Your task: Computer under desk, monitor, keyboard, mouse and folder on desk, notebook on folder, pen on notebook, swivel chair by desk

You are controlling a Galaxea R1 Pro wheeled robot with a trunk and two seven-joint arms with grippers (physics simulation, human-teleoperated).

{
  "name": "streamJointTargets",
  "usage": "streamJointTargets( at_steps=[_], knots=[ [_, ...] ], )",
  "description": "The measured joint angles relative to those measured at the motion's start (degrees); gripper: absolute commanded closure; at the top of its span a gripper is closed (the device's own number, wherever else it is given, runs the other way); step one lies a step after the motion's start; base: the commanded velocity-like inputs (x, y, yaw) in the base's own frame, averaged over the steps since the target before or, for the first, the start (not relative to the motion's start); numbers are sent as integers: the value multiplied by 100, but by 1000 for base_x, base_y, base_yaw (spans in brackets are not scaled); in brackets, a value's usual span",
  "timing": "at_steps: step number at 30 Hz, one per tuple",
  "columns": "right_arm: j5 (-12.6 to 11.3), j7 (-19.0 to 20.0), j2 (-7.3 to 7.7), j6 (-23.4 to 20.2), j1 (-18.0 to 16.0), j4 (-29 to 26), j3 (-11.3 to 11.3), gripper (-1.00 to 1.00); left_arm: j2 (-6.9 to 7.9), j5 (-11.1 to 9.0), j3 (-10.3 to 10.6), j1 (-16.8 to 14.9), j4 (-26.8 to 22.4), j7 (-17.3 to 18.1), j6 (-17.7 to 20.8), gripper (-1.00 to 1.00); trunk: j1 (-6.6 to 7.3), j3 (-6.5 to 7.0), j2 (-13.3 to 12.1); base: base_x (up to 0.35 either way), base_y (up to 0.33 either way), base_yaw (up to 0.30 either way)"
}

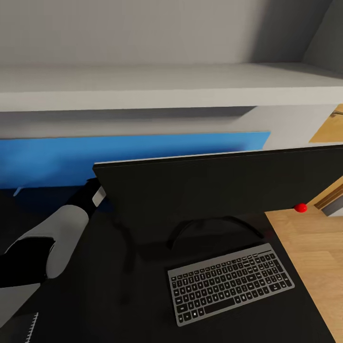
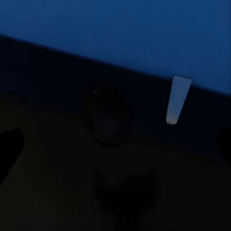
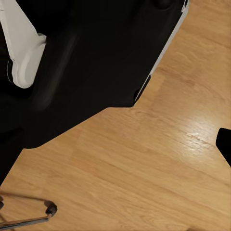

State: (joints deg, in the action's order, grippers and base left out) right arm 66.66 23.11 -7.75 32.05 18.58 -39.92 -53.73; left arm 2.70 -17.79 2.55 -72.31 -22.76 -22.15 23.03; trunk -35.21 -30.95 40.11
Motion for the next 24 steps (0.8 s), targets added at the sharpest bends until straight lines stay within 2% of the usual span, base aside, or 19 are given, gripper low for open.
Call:
streamJointTargets(
  at_steps=[24],
  knots=[
    [0,0,0,5,0,0,-11,-100,50,0,49,41,0,10,-9,-100,0,-96,0,0,0,0]
  ],
)
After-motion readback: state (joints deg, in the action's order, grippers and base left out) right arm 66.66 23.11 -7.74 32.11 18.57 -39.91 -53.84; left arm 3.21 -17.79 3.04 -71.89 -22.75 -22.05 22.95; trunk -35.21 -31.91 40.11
